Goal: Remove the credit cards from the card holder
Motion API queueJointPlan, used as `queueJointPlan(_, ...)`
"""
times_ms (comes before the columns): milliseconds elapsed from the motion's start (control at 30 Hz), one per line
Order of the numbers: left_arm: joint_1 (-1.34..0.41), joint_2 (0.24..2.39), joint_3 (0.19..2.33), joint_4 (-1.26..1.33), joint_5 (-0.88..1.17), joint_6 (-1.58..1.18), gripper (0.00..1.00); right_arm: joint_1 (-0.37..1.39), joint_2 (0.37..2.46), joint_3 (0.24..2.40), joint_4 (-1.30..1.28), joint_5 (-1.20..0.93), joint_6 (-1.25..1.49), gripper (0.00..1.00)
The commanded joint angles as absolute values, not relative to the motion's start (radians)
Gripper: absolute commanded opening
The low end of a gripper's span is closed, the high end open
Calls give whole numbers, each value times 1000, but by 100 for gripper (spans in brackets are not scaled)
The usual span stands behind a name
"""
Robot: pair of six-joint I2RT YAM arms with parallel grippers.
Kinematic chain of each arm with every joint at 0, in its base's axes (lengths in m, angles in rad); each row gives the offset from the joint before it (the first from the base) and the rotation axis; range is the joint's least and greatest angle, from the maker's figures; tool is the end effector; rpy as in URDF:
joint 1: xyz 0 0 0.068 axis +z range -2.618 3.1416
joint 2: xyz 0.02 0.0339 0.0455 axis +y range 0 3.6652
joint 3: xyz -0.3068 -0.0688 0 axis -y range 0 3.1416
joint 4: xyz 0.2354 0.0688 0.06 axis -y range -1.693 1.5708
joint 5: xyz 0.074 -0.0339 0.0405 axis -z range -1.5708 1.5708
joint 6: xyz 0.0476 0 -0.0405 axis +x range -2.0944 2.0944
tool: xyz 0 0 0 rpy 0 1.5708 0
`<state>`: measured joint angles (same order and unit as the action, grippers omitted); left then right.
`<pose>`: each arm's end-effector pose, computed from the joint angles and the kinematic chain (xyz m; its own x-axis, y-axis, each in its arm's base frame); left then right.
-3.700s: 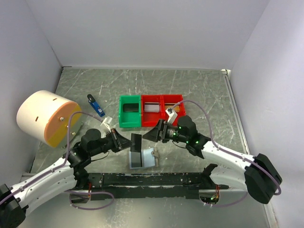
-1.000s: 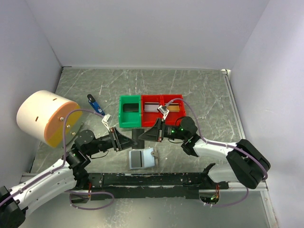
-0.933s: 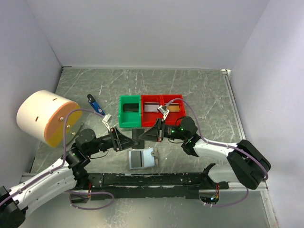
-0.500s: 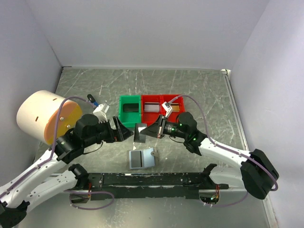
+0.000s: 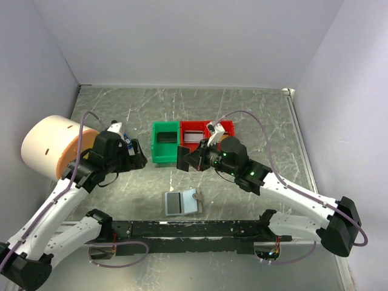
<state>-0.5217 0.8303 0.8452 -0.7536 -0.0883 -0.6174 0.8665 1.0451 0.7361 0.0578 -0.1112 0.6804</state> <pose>0.1211 -0.0648 0.3217 -0.7306 -0.2452 -0.6372 0.0207 0.9249 -0.3796 0.1423 0.1757 0.3343 -0.6454 0.2060 -0.7356 -0.5416 0.5557 0.6308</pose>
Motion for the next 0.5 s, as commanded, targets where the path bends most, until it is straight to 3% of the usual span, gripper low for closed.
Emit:
queueJointPlan(0,-367,866,923,-759,-9,-470,100,929,1102,832,-105,59,556,0)
queueJointPlan(167,-197,918,951,-708,14,-364,100,950,1143,883,-151,107,542,0)
queueJointPlan(467,-179,748,782,-561,-71,-383,99,956,1271,1045,-242,223,416,0)
